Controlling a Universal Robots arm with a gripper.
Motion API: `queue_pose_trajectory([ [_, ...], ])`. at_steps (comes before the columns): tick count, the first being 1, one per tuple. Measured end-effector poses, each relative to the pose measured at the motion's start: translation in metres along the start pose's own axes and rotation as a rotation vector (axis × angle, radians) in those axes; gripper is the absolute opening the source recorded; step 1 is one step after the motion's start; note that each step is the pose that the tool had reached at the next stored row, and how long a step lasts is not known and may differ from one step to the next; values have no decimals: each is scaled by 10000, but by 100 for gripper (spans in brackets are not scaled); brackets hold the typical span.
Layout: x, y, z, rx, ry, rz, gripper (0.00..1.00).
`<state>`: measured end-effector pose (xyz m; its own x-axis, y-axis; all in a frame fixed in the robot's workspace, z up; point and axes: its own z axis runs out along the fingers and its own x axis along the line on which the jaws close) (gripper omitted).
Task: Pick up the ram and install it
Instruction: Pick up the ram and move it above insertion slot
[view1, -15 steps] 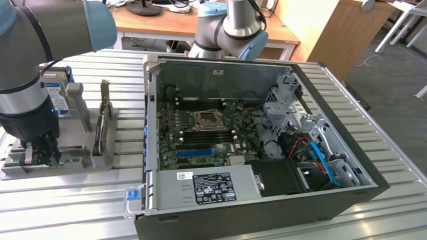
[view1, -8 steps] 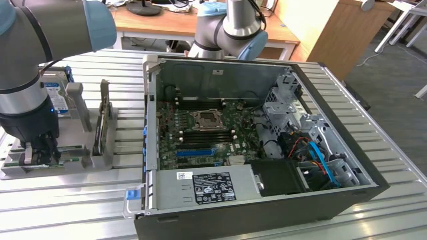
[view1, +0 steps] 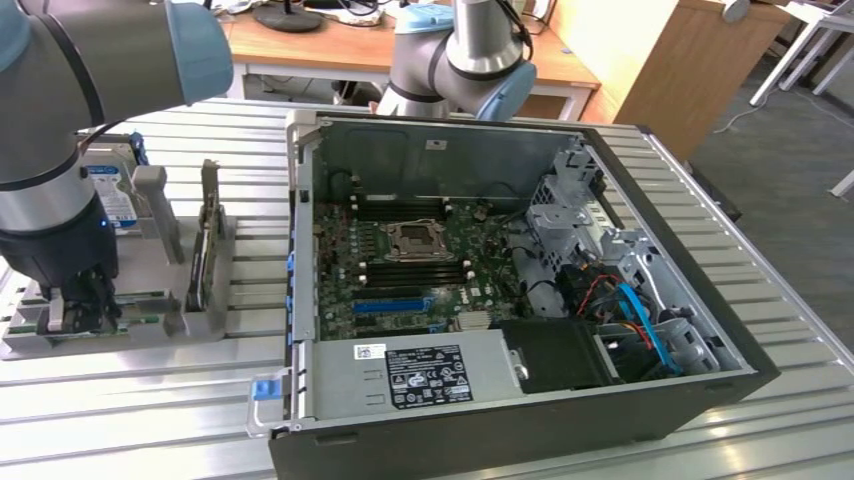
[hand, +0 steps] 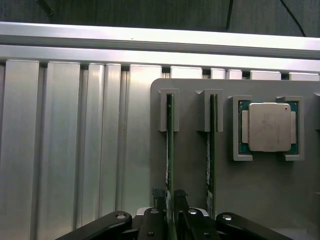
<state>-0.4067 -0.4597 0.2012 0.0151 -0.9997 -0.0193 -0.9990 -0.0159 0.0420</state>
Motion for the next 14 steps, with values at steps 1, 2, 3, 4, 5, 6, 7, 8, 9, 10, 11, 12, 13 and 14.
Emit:
queue_pose_trajectory([
  [1,3,0,0,0,0,0,21],
  [2,5,0,0,0,1,0,21],
  [3,8,0,0,0,0,0,21],
  [4,11,0,0,0,1,0,21],
  [5,14,0,0,0,0,0,21],
  [6,17,0,-1,0,1,0,21],
  [7,18,0,0,1,0,0,21],
  [8,19,0,-1,0,0,1,21],
  [9,19,0,-1,0,1,0,21],
  [10,19,0,-1,0,1,0,21],
  [11,19,0,0,0,0,-1,21],
  [12,18,-1,0,1,-1,-2,21],
  [13,16,-1,0,0,0,-3,21],
  [14,15,0,0,0,0,-1,21],
])
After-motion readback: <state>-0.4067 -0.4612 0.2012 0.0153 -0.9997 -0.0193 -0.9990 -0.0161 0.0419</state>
